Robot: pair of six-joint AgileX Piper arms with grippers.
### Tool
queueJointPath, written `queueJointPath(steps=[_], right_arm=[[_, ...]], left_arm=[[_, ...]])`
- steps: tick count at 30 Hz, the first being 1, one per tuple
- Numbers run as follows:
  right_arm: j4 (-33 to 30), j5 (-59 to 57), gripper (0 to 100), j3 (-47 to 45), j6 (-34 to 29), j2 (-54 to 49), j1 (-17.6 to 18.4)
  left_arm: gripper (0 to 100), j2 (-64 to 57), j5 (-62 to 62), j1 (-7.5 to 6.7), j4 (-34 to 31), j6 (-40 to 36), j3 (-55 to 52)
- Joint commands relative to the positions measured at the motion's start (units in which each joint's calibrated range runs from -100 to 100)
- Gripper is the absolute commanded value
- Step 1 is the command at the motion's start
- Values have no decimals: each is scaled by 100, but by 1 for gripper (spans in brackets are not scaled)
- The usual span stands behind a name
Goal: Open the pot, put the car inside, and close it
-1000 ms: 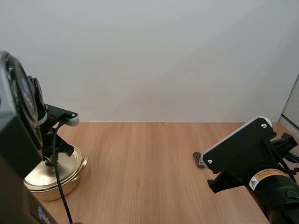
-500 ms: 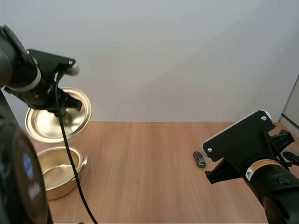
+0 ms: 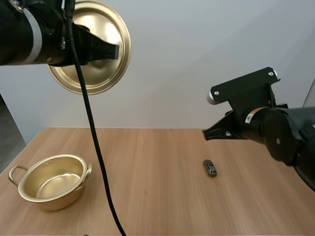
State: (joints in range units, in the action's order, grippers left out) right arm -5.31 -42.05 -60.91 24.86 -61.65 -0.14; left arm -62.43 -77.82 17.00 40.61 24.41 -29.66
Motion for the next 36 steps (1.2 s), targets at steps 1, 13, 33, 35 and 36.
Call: queueJointPath(steps=[1, 13, 33, 35, 36], right_arm=[[36, -26, 44, 398, -25, 1739, -2], [461, -106, 86, 680, -30, 3397, -2], [414, 51, 86, 697, 5, 4260, -2], [416, 51, 85, 697, 5, 4364, -2], [416, 51, 85, 697, 5, 4421, -2]], left_arm=[[0, -1352, 705, 0, 43, -49, -1], [0, -1605, 1495, 0, -861, -458, -1], [0, -1605, 1460, 0, -874, -458, -1], [0, -1605, 1426, 0, -874, -458, -1], [0, -1605, 1428, 0, -899, -458, -1]])
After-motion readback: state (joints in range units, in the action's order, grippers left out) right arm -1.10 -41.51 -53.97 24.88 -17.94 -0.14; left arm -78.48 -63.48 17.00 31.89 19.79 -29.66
